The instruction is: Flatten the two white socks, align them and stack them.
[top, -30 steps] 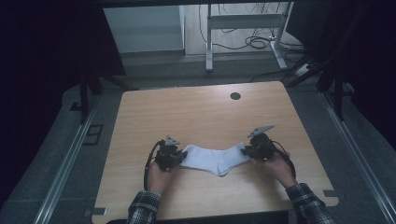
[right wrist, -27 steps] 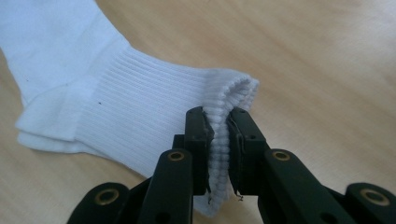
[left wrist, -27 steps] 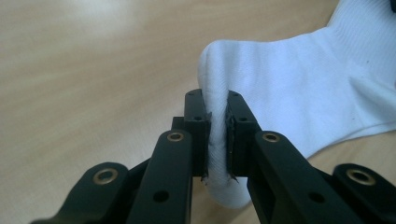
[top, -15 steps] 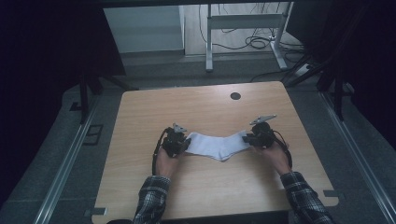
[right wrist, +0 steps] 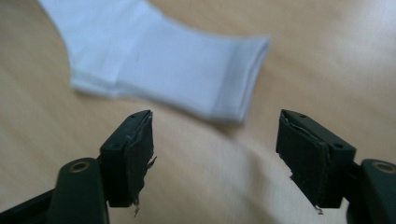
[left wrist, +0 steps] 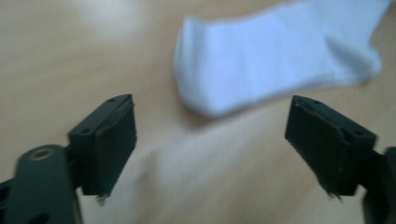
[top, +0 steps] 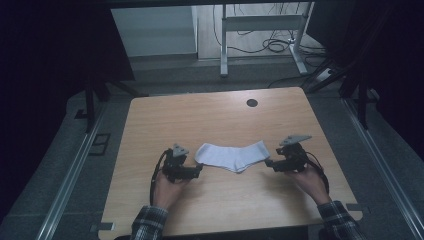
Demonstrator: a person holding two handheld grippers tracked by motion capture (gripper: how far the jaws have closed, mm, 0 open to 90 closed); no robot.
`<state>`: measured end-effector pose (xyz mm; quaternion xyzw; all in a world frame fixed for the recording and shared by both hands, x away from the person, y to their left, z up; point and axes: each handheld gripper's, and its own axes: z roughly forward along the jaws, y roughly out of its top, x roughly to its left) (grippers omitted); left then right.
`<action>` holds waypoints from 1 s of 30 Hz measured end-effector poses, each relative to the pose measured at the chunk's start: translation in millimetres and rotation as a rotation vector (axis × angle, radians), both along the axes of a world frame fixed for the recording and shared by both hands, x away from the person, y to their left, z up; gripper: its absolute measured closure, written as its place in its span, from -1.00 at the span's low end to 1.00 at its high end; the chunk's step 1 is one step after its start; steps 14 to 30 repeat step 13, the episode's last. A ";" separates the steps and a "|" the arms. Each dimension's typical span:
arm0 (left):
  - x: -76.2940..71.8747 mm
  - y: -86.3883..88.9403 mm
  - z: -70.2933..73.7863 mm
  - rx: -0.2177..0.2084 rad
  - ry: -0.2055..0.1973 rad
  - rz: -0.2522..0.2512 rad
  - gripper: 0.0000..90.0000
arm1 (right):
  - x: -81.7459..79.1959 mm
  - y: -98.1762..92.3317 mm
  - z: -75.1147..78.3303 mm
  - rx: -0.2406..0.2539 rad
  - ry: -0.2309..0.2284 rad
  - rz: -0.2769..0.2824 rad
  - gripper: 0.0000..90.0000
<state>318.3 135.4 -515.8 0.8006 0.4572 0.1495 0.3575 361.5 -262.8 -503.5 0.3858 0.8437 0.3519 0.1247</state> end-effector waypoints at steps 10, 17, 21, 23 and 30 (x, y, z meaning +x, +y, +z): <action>-31.8 16.1 -27.5 0.075 0.024 0.004 -0.78 | -26.8 -14.9 -33.4 -0.065 -0.018 0.039 -0.81; -31.6 18.1 -28.9 0.073 0.010 -0.012 -0.79 | -27.9 -16.2 -35.5 -0.050 -0.032 0.043 -0.84; -31.6 18.1 -28.9 0.073 0.010 -0.012 -0.79 | -27.9 -16.2 -35.5 -0.050 -0.032 0.043 -0.84; -31.6 18.1 -28.9 0.073 0.010 -0.012 -0.79 | -27.9 -16.2 -35.5 -0.050 -0.032 0.043 -0.84; -31.6 18.1 -28.9 0.073 0.010 -0.012 -0.79 | -27.9 -16.2 -35.5 -0.050 -0.032 0.043 -0.84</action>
